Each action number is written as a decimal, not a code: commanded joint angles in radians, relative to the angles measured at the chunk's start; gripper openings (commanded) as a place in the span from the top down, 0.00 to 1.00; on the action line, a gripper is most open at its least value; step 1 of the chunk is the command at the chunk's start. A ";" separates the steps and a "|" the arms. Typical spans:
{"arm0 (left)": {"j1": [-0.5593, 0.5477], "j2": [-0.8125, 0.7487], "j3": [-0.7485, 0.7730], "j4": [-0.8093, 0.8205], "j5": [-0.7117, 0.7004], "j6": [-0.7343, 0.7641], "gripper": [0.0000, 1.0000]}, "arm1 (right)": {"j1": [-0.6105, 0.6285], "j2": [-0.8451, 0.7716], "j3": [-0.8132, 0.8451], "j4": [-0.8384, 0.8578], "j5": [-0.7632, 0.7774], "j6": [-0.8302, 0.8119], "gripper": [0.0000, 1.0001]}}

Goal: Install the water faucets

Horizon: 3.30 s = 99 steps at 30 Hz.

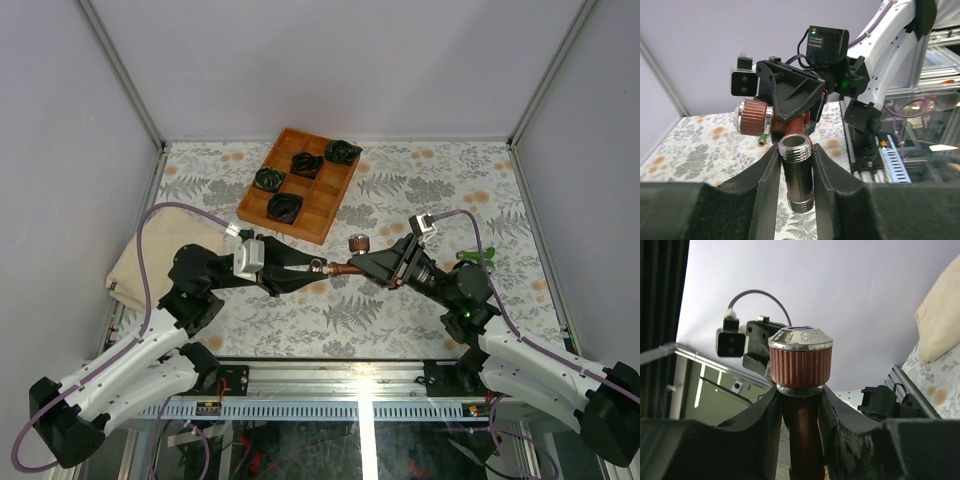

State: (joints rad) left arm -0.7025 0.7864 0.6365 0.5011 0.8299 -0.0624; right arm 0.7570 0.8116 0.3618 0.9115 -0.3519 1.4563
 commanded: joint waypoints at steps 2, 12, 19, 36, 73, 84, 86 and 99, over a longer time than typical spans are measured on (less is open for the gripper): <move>-0.040 -0.027 -0.025 0.018 -0.163 0.181 1.00 | 0.013 -0.047 0.051 -0.153 0.035 0.078 1.00; -0.125 -0.017 0.034 -0.184 -0.191 0.553 1.00 | 0.013 0.012 -0.048 -0.002 0.019 0.357 1.00; -0.184 -0.036 0.081 -0.375 -0.291 0.791 1.00 | 0.014 0.026 -0.055 0.023 0.000 0.451 1.00; -0.207 -0.015 0.131 -0.451 -0.296 0.768 0.58 | 0.014 -0.018 -0.099 0.046 0.098 0.380 1.00; -0.206 -0.074 0.340 -0.894 -1.064 -0.988 0.09 | 0.013 -0.010 -0.157 0.097 0.269 0.221 1.00; -0.206 -0.069 0.256 -0.904 -0.972 -1.356 0.21 | 0.014 0.013 -0.151 0.116 0.275 0.202 1.00; -0.205 -0.050 0.253 -0.905 -0.950 -1.376 0.24 | 0.014 0.011 -0.150 0.114 0.276 0.198 1.00; -0.204 -0.005 0.230 -0.921 -0.897 -1.474 0.36 | 0.014 0.001 -0.149 0.111 0.297 0.175 1.00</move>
State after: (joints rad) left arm -0.9089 0.7673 0.8745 -0.4210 -0.0978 -1.4944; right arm 0.7605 0.8318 0.1974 0.9119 -0.0895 1.6466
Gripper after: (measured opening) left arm 0.657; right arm 0.370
